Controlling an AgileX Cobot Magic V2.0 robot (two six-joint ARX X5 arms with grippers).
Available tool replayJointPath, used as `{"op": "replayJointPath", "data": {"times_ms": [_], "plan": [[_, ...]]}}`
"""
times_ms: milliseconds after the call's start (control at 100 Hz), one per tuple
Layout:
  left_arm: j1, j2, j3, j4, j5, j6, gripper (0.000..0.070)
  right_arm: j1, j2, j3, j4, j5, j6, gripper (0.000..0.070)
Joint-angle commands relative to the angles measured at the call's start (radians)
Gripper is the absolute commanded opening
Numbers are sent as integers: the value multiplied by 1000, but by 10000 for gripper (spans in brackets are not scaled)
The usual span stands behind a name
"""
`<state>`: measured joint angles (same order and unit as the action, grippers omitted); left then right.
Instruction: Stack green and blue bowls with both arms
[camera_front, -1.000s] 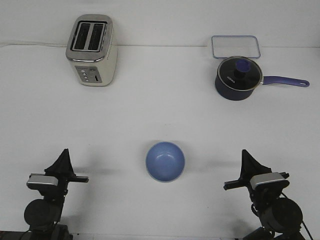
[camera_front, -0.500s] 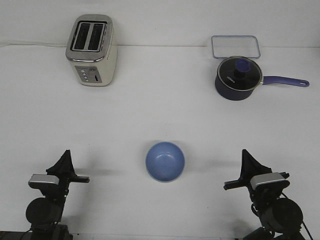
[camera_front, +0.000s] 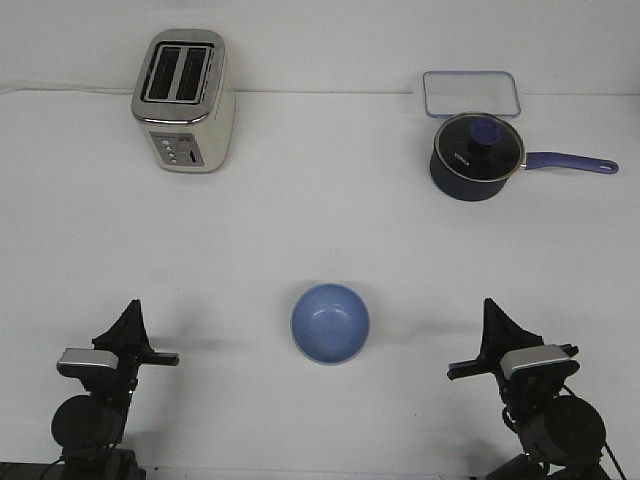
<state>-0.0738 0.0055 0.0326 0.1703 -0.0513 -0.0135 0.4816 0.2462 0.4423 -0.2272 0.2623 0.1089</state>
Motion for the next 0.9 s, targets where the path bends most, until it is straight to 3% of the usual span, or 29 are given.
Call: {"op": "replayJointPath", "data": {"times_ms": [0, 170, 410, 480, 630, 890], "plan": [[2, -1, -19, 10, -1, -3, 15, 0, 1, 2, 11, 2, -29, 3], [2, -1, -19, 10, -1, -3, 15, -153, -43, -44, 57, -11, -184, 3], [2, -1, -19, 10, -1, -3, 15, -449, -191, -265, 107, -203, -300, 3], [2, -1, -19, 10, -1, -3, 15, -474, -230, -335, 132, -248, -348, 3], [2, -1, -19, 10, -1, -3, 15, -477, -245, -430, 208, -262, -373, 3], [2, 0, -19, 10, -2, -3, 15, -477, -245, -430, 198, -261, -387, 3]]}}
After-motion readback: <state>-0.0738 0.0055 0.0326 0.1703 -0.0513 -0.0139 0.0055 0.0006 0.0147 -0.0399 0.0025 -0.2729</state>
